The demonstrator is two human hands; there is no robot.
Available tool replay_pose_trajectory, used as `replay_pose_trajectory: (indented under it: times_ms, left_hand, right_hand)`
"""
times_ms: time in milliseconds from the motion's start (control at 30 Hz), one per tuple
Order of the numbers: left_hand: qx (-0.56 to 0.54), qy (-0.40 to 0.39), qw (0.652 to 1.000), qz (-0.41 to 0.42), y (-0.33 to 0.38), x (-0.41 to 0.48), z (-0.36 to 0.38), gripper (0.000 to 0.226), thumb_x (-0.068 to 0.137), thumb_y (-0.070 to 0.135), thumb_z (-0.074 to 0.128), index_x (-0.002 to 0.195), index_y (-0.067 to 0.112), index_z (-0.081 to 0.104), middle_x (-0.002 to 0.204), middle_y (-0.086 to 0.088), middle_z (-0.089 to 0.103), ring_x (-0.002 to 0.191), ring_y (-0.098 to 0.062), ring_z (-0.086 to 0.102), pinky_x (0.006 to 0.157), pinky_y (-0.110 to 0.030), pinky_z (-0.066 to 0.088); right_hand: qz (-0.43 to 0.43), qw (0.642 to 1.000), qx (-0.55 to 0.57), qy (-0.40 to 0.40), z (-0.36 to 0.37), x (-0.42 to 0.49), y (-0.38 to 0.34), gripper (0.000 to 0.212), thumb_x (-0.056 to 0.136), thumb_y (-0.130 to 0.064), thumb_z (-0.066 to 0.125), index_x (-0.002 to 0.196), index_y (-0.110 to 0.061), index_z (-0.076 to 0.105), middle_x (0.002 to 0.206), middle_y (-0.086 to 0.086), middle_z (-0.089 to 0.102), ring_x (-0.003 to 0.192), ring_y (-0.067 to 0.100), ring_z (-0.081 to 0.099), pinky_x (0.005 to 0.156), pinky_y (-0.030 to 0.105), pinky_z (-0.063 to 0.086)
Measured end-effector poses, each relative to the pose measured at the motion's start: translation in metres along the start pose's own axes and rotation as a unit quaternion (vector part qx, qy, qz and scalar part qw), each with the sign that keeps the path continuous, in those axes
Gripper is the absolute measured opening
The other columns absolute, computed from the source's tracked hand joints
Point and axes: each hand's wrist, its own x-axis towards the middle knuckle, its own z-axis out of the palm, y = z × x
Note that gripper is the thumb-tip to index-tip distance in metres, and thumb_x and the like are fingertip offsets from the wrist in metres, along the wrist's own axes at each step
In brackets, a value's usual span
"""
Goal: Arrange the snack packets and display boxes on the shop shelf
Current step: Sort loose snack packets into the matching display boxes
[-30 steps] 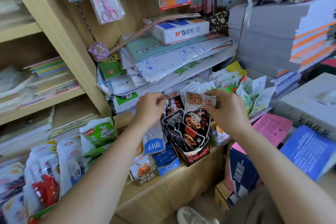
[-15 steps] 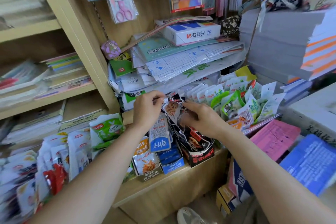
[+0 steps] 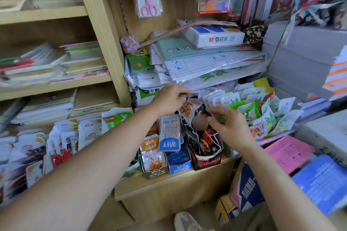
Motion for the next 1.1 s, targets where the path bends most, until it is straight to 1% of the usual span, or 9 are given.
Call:
replay_pose_trajectory:
  times_ms: [100,200,300,500,633,733,867,1000,1100]
  left_hand:
    - [0.004,0.010,1.000,0.011,-0.004,-0.029,-0.013,0.038,0.095,0.024,0.065,0.132,0.034,0.064,0.132,0.006,0.063,0.125,-0.018,0.053,0.100,-0.041,0.048]
    - [0.013,0.017,1.000,0.015,-0.007,-0.073,-0.024,0.043,0.093,0.026,0.069,0.135,0.035,0.061,0.129,0.009,0.062,0.121,-0.014,0.053,0.099,-0.041,0.048]
    - [0.033,0.034,0.999,0.001,-0.014,-0.121,-0.034,0.039,0.092,0.026,0.070,0.130,0.031,0.066,0.127,0.010,0.064,0.119,-0.012,0.055,0.101,-0.041,0.047]
    - [0.066,0.066,0.992,-0.080,-0.044,-0.224,-0.052,0.023,0.091,0.030,0.072,0.113,0.035,0.074,0.102,0.029,0.065,0.100,-0.001,0.060,0.083,-0.034,0.055]
    - [0.136,0.109,0.973,-0.153,-0.070,-0.275,-0.063,0.018,0.088,0.025,0.074,0.105,0.031,0.078,0.098,0.019,0.074,0.099,-0.011,0.068,0.072,-0.025,0.053]
    - [0.198,0.154,0.948,-0.196,-0.091,-0.299,-0.075,0.021,0.082,0.021,0.078,0.102,0.025,0.079,0.099,0.009,0.076,0.094,-0.019,0.069,0.077,-0.032,0.055]
    - [0.231,0.171,0.917,-0.277,-0.123,-0.326,-0.095,0.034,0.082,0.033,0.073,0.115,0.024,0.074,0.115,0.003,0.071,0.107,-0.025,0.062,0.090,-0.044,0.051]
    - [0.189,0.103,0.915,-0.341,-0.146,-0.358,-0.102,0.057,0.084,0.041,0.072,0.138,0.029,0.059,0.142,0.002,0.056,0.132,-0.029,0.044,0.115,-0.045,0.032]
    - [0.147,0.073,0.922,-0.349,-0.151,-0.370,-0.106,0.063,0.089,0.041,0.070,0.148,0.036,0.047,0.152,0.006,0.045,0.143,-0.024,0.031,0.118,-0.043,0.026]
  right_hand:
    - [-0.015,1.000,-0.010,-0.002,0.006,-0.001,-0.013,0.028,0.089,-0.024,0.073,0.117,-0.023,0.072,0.109,-0.009,0.072,0.096,0.005,0.066,0.090,0.027,0.055]
    - [-0.060,0.997,-0.034,-0.025,0.021,-0.004,-0.033,0.027,0.089,-0.020,0.072,0.116,-0.022,0.073,0.109,-0.011,0.071,0.092,-0.003,0.064,0.085,0.012,0.050]
    - [-0.093,0.991,-0.075,-0.054,0.038,-0.009,-0.049,0.029,0.088,-0.022,0.072,0.117,-0.020,0.073,0.113,-0.006,0.073,0.102,0.009,0.066,0.090,0.028,0.054]
    - [-0.176,0.966,-0.117,-0.146,0.076,-0.023,-0.083,0.029,0.090,-0.021,0.072,0.119,-0.019,0.072,0.114,-0.002,0.073,0.103,0.013,0.065,0.086,0.030,0.055]
    - [-0.200,0.946,-0.155,-0.205,0.114,-0.031,-0.098,0.033,0.091,-0.027,0.069,0.123,-0.022,0.069,0.120,0.002,0.070,0.111,0.025,0.064,0.084,0.046,0.056]
    - [-0.229,0.924,-0.195,-0.236,0.146,-0.036,-0.109,0.042,0.092,-0.032,0.069,0.131,-0.019,0.064,0.126,0.004,0.067,0.119,0.026,0.059,0.090,0.042,0.053]
    - [-0.285,0.900,-0.218,-0.247,0.193,-0.039,-0.125,0.056,0.085,-0.039,0.073,0.136,-0.020,0.059,0.131,0.005,0.063,0.117,0.031,0.055,0.096,0.043,0.049]
    - [-0.336,0.875,-0.239,-0.254,0.240,-0.042,-0.137,0.068,0.081,-0.050,0.072,0.140,-0.024,0.052,0.145,0.004,0.049,0.127,0.032,0.046,0.102,0.048,0.043]
    - [-0.352,0.857,-0.258,-0.275,0.266,-0.039,-0.142,0.078,0.082,-0.058,0.066,0.149,-0.029,0.040,0.155,0.005,0.037,0.138,0.032,0.033,0.109,0.048,0.031]
